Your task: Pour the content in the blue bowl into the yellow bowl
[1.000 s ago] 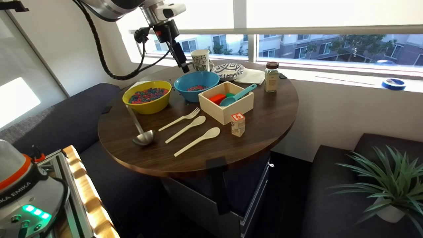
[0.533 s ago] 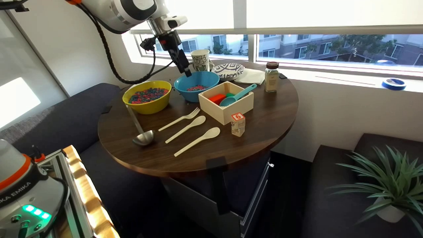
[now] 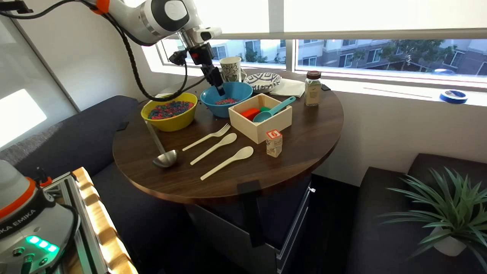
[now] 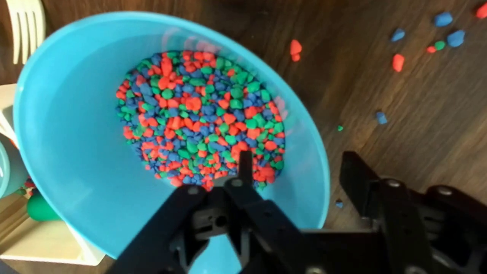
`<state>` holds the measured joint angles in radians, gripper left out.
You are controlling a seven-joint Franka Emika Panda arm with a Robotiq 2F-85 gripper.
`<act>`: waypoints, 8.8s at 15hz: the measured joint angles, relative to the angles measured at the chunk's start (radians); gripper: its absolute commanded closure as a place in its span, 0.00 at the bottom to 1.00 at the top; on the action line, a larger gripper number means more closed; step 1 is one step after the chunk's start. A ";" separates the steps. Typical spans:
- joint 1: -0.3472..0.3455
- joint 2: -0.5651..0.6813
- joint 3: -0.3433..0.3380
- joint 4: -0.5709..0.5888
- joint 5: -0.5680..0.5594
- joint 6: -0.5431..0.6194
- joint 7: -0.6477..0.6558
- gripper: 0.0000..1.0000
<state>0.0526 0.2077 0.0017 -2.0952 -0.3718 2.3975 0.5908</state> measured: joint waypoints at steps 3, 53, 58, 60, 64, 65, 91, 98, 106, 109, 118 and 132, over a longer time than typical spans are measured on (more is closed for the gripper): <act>0.016 0.018 -0.015 0.008 0.000 -0.003 0.000 0.92; 0.077 -0.556 0.063 -0.267 0.675 -0.401 -0.475 0.99; 0.074 -0.585 0.013 -0.267 0.762 -0.491 -0.585 0.99; 0.068 -0.593 -0.015 -0.267 0.793 -0.519 -0.638 0.99; 0.054 -0.595 -0.067 -0.266 0.851 -0.564 -0.750 0.99; 0.051 -0.595 -0.079 -0.266 0.865 -0.577 -0.775 0.99; -0.084 -0.503 -0.203 -0.220 1.187 -0.814 -1.201 0.99; -0.118 -0.490 -0.209 -0.205 1.237 -0.898 -1.251 0.99; -0.158 -0.469 -0.226 -0.189 1.288 -1.005 -1.319 0.99; -0.176 -0.455 -0.237 -0.179 1.298 -1.054 -1.352 0.99; -0.201 -0.463 -0.183 -0.170 1.289 -0.843 -1.318 0.99; -0.092 -0.471 0.062 -0.230 0.772 0.016 -0.798 0.99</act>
<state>-0.0392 -0.2631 0.0639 -2.3251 0.4006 2.4139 -0.2072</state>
